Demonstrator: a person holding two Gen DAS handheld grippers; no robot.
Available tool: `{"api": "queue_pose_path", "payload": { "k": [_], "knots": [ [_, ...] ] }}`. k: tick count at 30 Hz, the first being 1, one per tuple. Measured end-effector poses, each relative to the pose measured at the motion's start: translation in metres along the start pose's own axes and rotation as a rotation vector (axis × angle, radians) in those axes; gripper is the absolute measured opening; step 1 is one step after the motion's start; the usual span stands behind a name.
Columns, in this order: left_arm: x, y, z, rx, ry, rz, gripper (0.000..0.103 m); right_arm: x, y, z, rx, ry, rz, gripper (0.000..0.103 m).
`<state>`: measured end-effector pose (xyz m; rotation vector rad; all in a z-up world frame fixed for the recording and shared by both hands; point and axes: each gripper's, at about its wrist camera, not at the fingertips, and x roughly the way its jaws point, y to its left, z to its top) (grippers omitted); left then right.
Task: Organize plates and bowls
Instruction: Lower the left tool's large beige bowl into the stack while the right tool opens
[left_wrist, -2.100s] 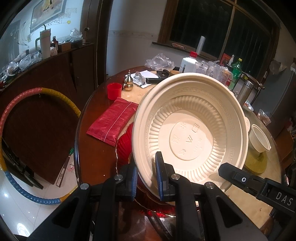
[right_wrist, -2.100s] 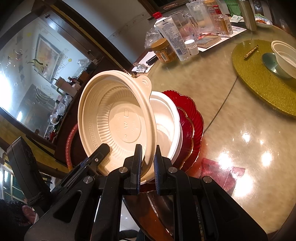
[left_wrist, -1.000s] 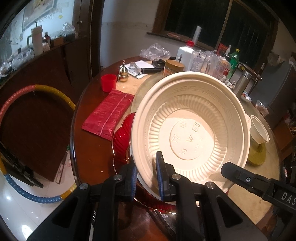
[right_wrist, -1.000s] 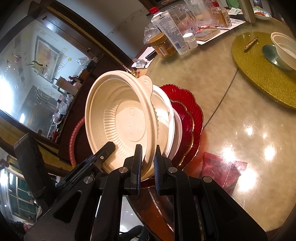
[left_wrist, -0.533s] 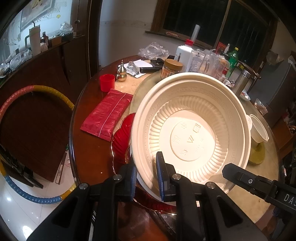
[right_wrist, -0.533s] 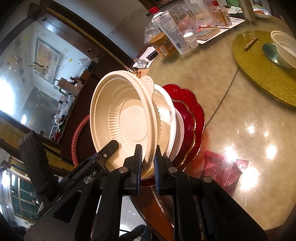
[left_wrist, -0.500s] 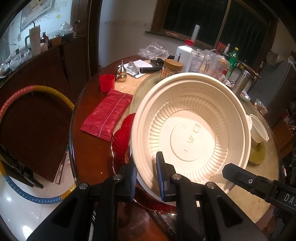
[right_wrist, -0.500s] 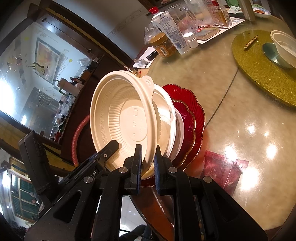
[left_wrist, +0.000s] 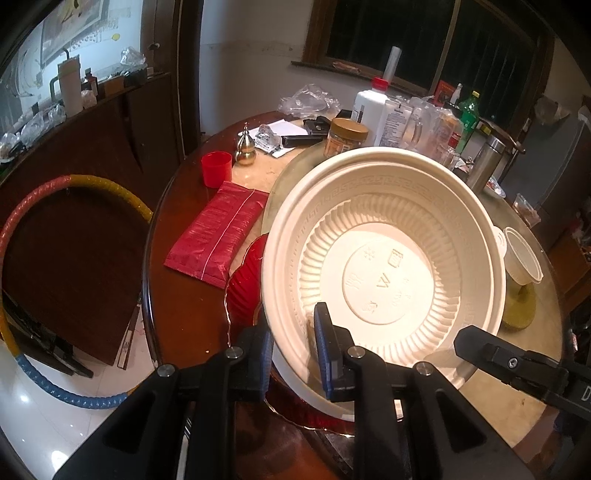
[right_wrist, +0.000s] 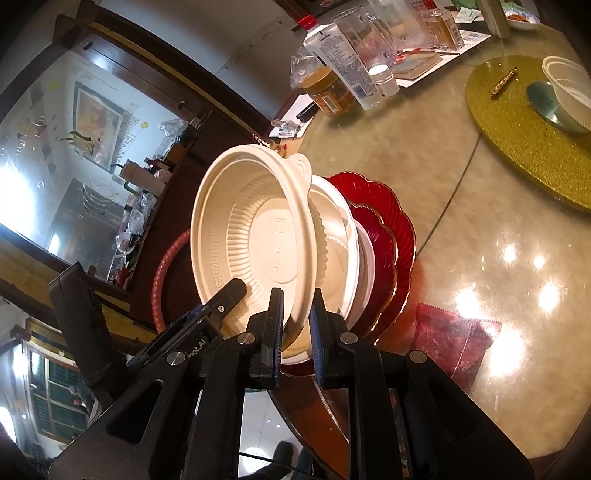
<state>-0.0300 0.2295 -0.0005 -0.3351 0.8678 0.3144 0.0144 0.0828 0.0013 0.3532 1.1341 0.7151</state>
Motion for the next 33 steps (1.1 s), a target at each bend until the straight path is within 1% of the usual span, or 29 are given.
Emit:
{"api": "queue_pose_path", "payload": {
  "k": [9,15,16,17,19,29,30,32,33],
  "knots": [
    [-0.0033,0.0006,0.0051,-0.002,-0.016,0.017,0.022,-0.0007,0.002,0.0036,0.002,0.006,0.031,0.015],
    [-0.0011,-0.0014,0.0061,0.008,-0.001,0.021,0.022,-0.0008,-0.0001,0.0043,0.014,0.019,0.042,0.015],
    [-0.0007,-0.0015,0.0065,0.008,0.003,0.018,0.022,-0.0004,-0.002,0.0054,0.023,0.027,0.043,0.017],
    [-0.0006,-0.0021,0.0068,0.009,0.004,0.016,0.022,0.0,-0.0037,0.0057,0.034,0.034,0.054,0.023],
    [-0.0001,-0.0032,0.0062,0.011,0.005,0.017,0.022,-0.0001,-0.0034,0.0056,0.035,0.039,0.064,0.027],
    [-0.0005,-0.0032,0.0079,0.009,0.003,0.022,0.022,-0.0033,0.0008,0.006,0.032,0.044,0.085,0.028],
    [0.0003,-0.0036,0.0083,0.01,0.008,0.02,0.023,-0.0028,0.0009,0.0061,0.032,0.048,0.087,0.029],
    [0.0028,-0.0039,0.0085,0.013,0.017,0.018,0.027,-0.0014,-0.0012,0.007,0.04,0.06,0.097,0.035],
    [0.003,-0.0042,0.0081,0.013,0.02,0.017,0.027,-0.0012,-0.0023,0.0069,0.046,0.062,0.101,0.036]
  ]
}}
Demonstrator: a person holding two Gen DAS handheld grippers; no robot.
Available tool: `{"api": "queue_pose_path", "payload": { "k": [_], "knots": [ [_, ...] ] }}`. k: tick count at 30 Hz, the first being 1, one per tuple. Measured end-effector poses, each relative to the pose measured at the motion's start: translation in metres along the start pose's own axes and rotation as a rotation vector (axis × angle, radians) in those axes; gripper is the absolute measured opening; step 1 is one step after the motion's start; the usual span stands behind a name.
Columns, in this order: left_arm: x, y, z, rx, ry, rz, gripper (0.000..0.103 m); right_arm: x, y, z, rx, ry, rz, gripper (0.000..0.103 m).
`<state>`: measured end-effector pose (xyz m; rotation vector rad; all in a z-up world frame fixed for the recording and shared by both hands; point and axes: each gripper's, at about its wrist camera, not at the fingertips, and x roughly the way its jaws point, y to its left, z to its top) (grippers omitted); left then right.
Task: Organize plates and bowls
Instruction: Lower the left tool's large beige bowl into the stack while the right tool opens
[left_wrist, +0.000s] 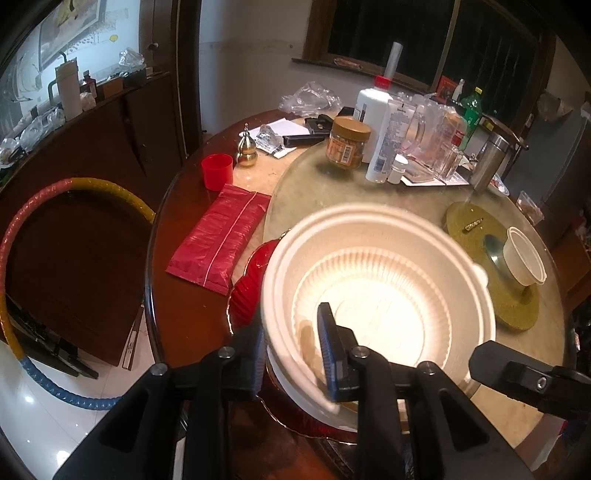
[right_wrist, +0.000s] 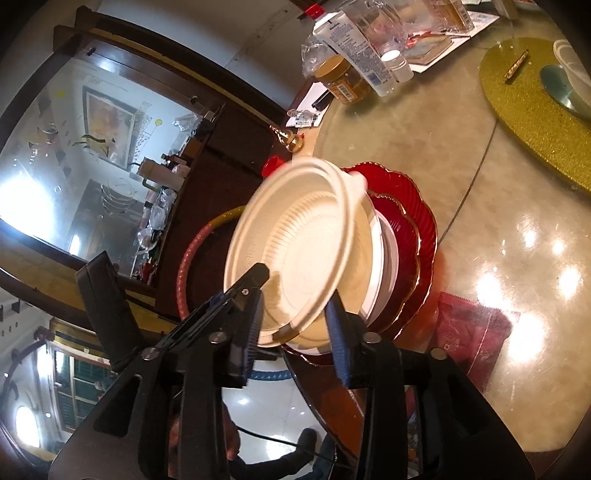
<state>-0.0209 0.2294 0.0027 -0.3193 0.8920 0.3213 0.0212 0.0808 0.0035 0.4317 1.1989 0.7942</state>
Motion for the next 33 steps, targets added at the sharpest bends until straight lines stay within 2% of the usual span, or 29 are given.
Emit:
{"api": "queue_pose_path", "payload": {
  "k": [5,7,9,26,28,29,30,32,33],
  "knots": [
    [0.002,0.0,-0.001,0.0,0.005,0.001,0.028,-0.002,0.0,0.0,0.003,-0.003,0.0,0.036],
    [-0.001,0.001,-0.001,-0.005,-0.002,0.004,0.038,-0.002,0.0,0.0,0.002,-0.003,0.002,0.036],
    [-0.005,0.003,0.0,-0.015,-0.015,0.003,0.052,-0.003,0.0,0.001,0.001,-0.003,-0.001,0.036],
    [-0.015,-0.002,-0.001,0.004,-0.064,0.01,0.053,-0.015,-0.001,0.001,0.005,-0.026,-0.006,0.038],
    [-0.017,-0.007,-0.002,0.021,-0.076,0.018,0.059,-0.016,-0.003,0.001,0.011,-0.029,0.001,0.038],
    [-0.018,-0.009,-0.003,0.03,-0.082,0.022,0.067,-0.016,-0.005,0.001,0.014,-0.031,0.002,0.038],
    [-0.019,-0.012,-0.004,0.041,-0.091,0.029,0.071,-0.017,-0.006,0.001,0.02,-0.033,0.004,0.041],
    [-0.023,-0.017,-0.004,0.059,-0.113,0.039,0.073,-0.019,-0.009,0.0,0.036,-0.042,0.029,0.072],
    [-0.024,-0.019,-0.004,0.065,-0.12,0.042,0.075,-0.022,-0.011,0.0,0.045,-0.057,0.05,0.075]
  ]
}}
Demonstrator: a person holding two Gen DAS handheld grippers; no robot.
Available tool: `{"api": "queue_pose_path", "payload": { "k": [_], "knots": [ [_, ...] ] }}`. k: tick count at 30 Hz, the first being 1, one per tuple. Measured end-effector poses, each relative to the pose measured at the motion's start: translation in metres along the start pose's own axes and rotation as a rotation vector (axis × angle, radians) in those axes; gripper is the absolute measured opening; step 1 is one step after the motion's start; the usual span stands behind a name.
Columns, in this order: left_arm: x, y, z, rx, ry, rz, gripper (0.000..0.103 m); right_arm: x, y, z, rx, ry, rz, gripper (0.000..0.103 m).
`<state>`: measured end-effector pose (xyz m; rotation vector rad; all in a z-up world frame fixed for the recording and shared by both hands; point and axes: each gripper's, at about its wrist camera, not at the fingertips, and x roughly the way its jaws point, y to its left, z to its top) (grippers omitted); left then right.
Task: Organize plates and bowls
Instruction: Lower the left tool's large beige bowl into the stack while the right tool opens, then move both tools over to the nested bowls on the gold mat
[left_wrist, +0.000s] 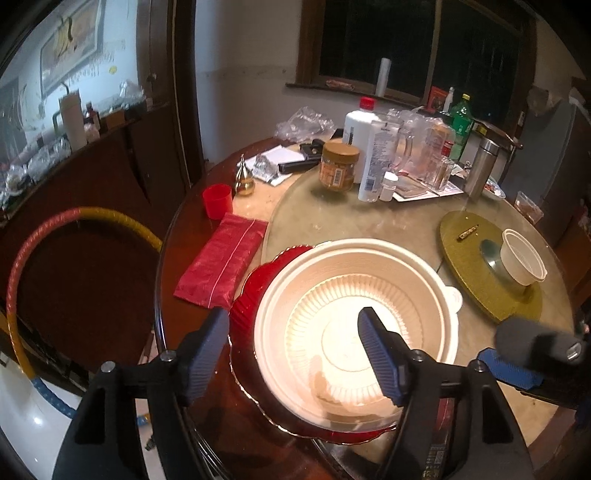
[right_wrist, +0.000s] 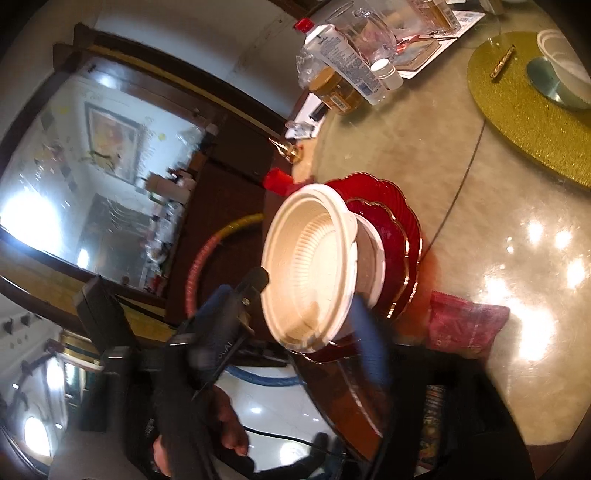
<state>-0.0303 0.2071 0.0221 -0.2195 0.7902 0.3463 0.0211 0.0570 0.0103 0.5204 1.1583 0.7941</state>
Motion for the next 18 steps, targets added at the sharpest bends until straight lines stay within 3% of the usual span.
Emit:
{"api": "queue_pose_path", "payload": {
  "k": [2,11,13,18],
  "knots": [
    [-0.002,-0.003,0.0,0.003,-0.011,0.003,0.079,-0.004,0.0,0.0,-0.005,-0.016,0.001,0.078],
    [-0.009,-0.017,0.002,0.025,-0.036,0.007,0.08,-0.022,-0.004,0.002,-0.052,-0.09,-0.061,0.082],
    [-0.012,-0.022,0.004,0.028,-0.047,0.0,0.08,-0.028,-0.004,0.003,-0.09,-0.126,-0.112,0.082],
    [-0.019,-0.041,0.005,0.036,-0.076,-0.035,0.081,-0.053,-0.001,0.001,-0.243,-0.278,-0.338,0.082]
  ]
}}
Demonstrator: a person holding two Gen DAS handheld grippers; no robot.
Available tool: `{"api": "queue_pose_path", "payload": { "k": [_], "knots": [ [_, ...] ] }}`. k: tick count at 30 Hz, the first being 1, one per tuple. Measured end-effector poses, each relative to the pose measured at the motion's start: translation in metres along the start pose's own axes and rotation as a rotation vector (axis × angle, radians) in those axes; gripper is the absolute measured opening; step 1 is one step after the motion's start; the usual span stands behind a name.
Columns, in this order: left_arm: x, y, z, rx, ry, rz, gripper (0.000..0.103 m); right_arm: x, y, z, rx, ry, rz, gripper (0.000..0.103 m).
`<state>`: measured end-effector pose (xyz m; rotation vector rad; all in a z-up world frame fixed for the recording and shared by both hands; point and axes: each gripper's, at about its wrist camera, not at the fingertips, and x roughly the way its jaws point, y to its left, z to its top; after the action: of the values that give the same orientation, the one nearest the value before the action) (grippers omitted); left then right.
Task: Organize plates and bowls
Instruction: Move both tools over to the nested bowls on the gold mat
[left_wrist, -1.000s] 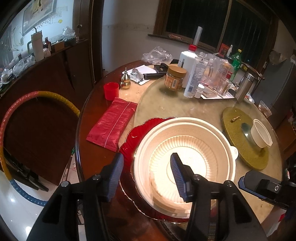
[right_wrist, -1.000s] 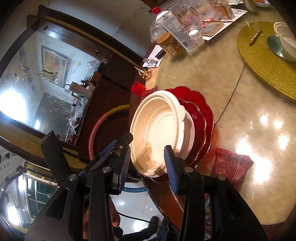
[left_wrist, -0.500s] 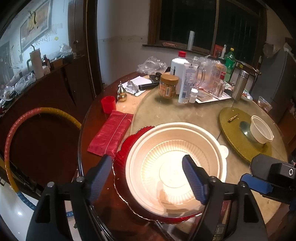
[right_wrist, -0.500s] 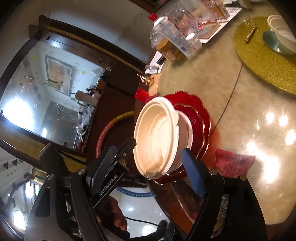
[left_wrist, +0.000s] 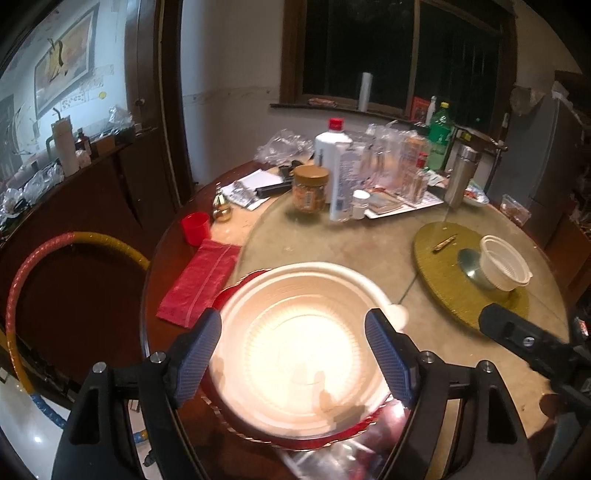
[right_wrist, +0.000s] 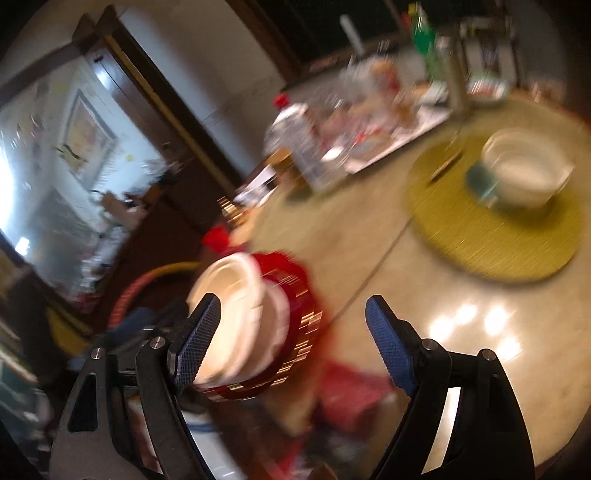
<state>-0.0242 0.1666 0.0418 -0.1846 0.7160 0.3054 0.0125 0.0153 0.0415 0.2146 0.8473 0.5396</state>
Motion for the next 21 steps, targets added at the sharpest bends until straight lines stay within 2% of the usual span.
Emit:
{"api": "queue_pose_path", "payload": {
  "k": [4,12,17,21],
  "knots": [
    [0.0,-0.025,0.001,0.022,-0.002,-0.056,0.081,-0.011,-0.022,0.005,-0.019,-0.026,-0.097,0.082],
    [0.008,-0.092,-0.001,0.093,0.014,-0.18,0.081,-0.028,-0.092,0.009,0.108,-0.016,-0.136,0.082],
    [0.036,-0.138,-0.003,0.108,0.059,-0.25,0.081,-0.041,-0.145,0.01,0.231,-0.039,-0.158,0.082],
    [0.071,-0.172,-0.002,0.097,0.13,-0.26,0.081,-0.056,-0.192,0.014,0.363,-0.083,-0.172,0.082]
  ]
}}
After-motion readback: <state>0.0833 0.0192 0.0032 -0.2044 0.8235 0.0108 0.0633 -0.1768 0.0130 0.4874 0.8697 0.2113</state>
